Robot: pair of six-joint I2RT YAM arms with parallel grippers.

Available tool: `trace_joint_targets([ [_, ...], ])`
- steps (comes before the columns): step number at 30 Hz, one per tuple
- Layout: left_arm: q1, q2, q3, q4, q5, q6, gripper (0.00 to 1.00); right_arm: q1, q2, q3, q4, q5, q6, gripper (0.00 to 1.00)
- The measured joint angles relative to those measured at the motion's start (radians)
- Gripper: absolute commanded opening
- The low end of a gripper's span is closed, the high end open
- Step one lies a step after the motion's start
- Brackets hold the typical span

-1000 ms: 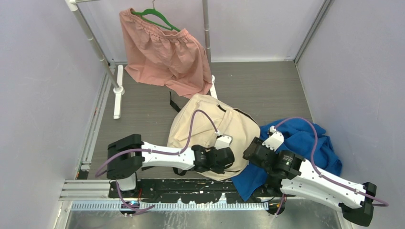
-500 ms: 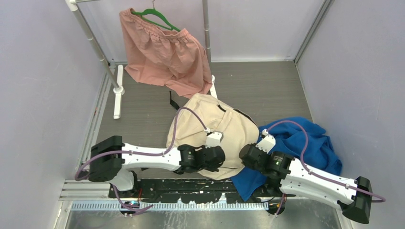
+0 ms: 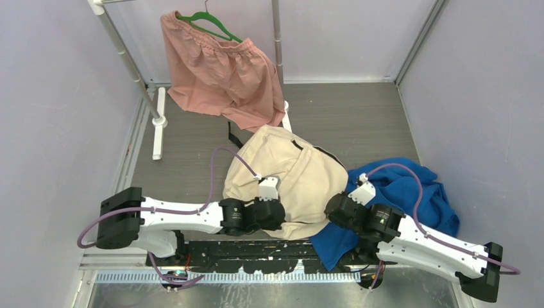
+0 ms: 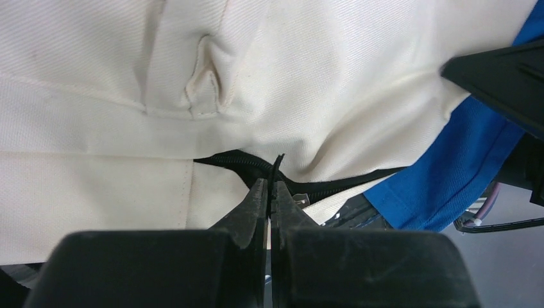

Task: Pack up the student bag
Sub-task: Zip the student bag at the center of the board.

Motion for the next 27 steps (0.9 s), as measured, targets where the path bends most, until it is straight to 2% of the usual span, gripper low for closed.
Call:
trace_joint_targets([
  [9, 0.000, -0.082, -0.053, 0.030, -0.018, -0.031, 0.00, 0.003, -0.006, 0.098, -0.076, 0.025, 0.013, 0.01],
  [10, 0.002, -0.086, -0.053, 0.034, -0.019, -0.029, 0.00, 0.003, -0.007, 0.113, -0.082, 0.031, 0.010, 0.06],
  [13, 0.002, -0.082, -0.053, 0.056, -0.016, -0.011, 0.00, 0.002, -0.030, 0.145, -0.077, 0.048, -0.044, 0.59],
  [14, 0.002, -0.074, -0.051, 0.056, -0.014, 0.005, 0.00, 0.002, -0.038, 0.151, -0.082, 0.068, -0.064, 0.68],
  [16, 0.002, -0.037, -0.045, 0.056, -0.005, 0.030, 0.00, -0.008, -0.055, 0.172, -0.101, 0.094, -0.124, 0.75],
  [22, 0.002, 0.122, 0.027, 0.064, 0.041, 0.074, 0.00, -0.009, 0.092, 0.244, -0.155, 0.022, -0.140, 0.74],
  [27, 0.003, 0.131, 0.027, 0.098, 0.065, 0.082, 0.00, -0.009, 0.148, 0.172, -0.128, -0.123, -0.072, 0.68],
])
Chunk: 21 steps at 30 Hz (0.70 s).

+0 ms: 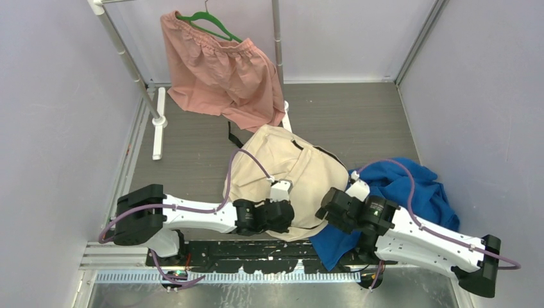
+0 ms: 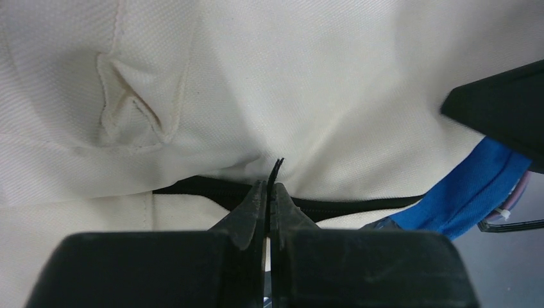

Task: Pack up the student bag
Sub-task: Zip the student bag at the center of the board.

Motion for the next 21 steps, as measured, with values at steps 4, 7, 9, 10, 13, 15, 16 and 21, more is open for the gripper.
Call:
trace_joint_targets([
  [4, 0.000, -0.001, -0.026, 0.048, 0.010, -0.004, 0.00, 0.000, -0.129, -0.127, 0.073, -0.086, 0.114, 0.63],
  [7, 0.000, -0.001, -0.047, 0.069, 0.014, -0.006, 0.00, 0.000, -0.217, -0.208, 0.145, -0.115, 0.200, 0.56],
  [9, 0.000, -0.001, -0.049, 0.074, 0.014, -0.005, 0.00, 0.000, -0.224, -0.249, 0.198, -0.128, 0.243, 0.44],
  [10, 0.000, -0.002, -0.049, 0.077, 0.014, -0.005, 0.00, 0.000, -0.220, -0.275, 0.240, -0.134, 0.269, 0.34],
  [13, 0.000, -0.002, -0.049, 0.082, 0.014, -0.005, 0.00, 0.000, -0.192, -0.308, 0.310, -0.143, 0.316, 0.03],
  [15, 0.000, -0.008, -0.053, 0.083, 0.013, -0.005, 0.00, 0.000, -0.175, -0.307, 0.332, -0.143, 0.333, 0.01],
  [16, 0.000, -0.013, -0.058, 0.085, 0.014, -0.005, 0.00, 0.000, -0.171, -0.306, 0.332, -0.139, 0.338, 0.01],
  [21, 0.029, -0.073, -0.119, 0.117, 0.031, 0.000, 0.00, 0.005, -0.204, -0.299, 0.299, -0.108, 0.349, 0.01],
])
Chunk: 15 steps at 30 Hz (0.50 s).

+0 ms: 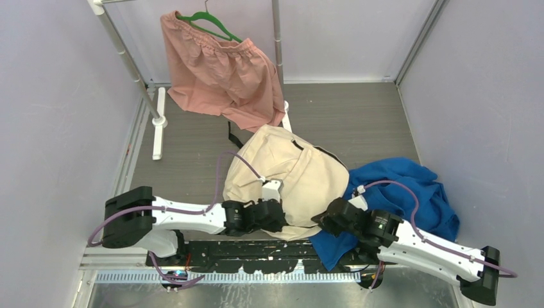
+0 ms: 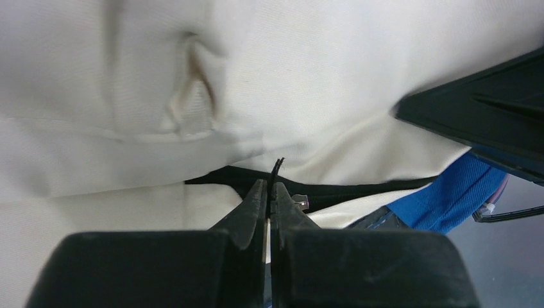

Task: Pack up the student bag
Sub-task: Zip the student bag at the center of the board.

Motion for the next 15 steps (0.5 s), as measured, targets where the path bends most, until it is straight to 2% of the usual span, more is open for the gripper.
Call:
trace_joint_targets([
  [7, 0.058, -0.122, -0.091, 0.018, -0.004, 0.000, 0.00, 0.004, -0.112, -0.005, -0.058, 0.011, 0.055, 0.01],
  [15, 0.103, -0.186, -0.114, -0.005, 0.002, 0.014, 0.00, 0.004, -0.130, 0.002, -0.104, 0.032, 0.080, 0.01],
])
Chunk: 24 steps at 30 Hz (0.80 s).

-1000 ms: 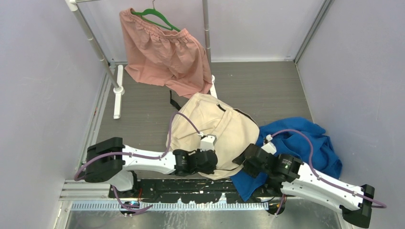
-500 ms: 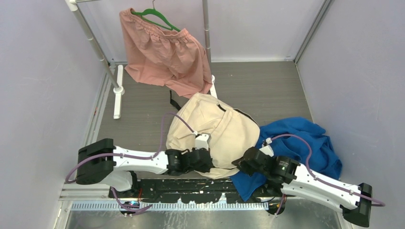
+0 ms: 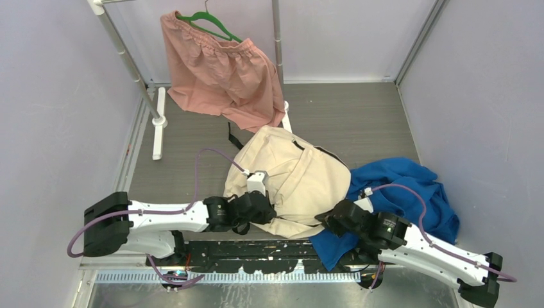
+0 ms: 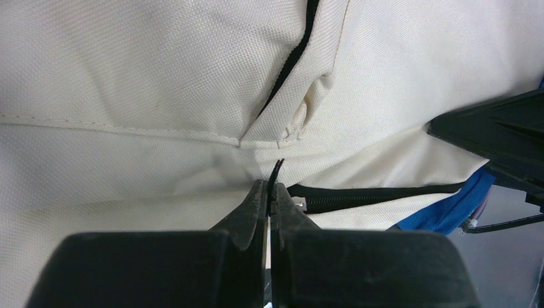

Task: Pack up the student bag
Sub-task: Zip the student bag at the center of the board, then reset both arms

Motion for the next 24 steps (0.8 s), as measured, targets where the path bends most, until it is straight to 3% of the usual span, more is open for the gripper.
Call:
trace_joint_targets([
  [4, 0.007, -0.029, 0.000, -0.006, 0.008, 0.011, 0.00, 0.001, 0.000, 0.041, -0.021, 0.018, -0.016, 0.01],
  [5, 0.009, -0.038, -0.002, -0.006, 0.011, 0.013, 0.00, 0.001, 0.001, 0.050, -0.022, 0.025, -0.032, 0.06],
  [7, 0.013, -0.053, -0.008, -0.002, 0.020, 0.016, 0.00, 0.002, 0.005, 0.064, -0.013, 0.034, -0.082, 0.39],
  [9, 0.015, -0.060, -0.010, -0.012, 0.026, 0.029, 0.24, 0.003, 0.017, 0.082, -0.011, 0.051, -0.137, 0.64],
  [13, 0.024, -0.075, 0.002, -0.118, 0.026, 0.093, 0.57, -0.001, 0.115, 0.203, -0.096, 0.156, -0.303, 0.87],
  [18, 0.027, -0.159, 0.106, -0.298, -0.037, 0.172, 0.82, -0.001, 0.268, 0.479, -0.263, 0.380, -0.460, 0.94],
  [20, 0.042, -0.226, 0.166, -0.354, -0.076, 0.179, 0.85, -0.001, 0.300, 0.583, -0.295, 0.484, -0.536, 1.00],
  [24, 0.161, -0.359, 0.279, -0.450, -0.116, 0.191, 0.92, -0.001, 0.308, 0.721, -0.259, 0.674, -0.737, 1.00],
])
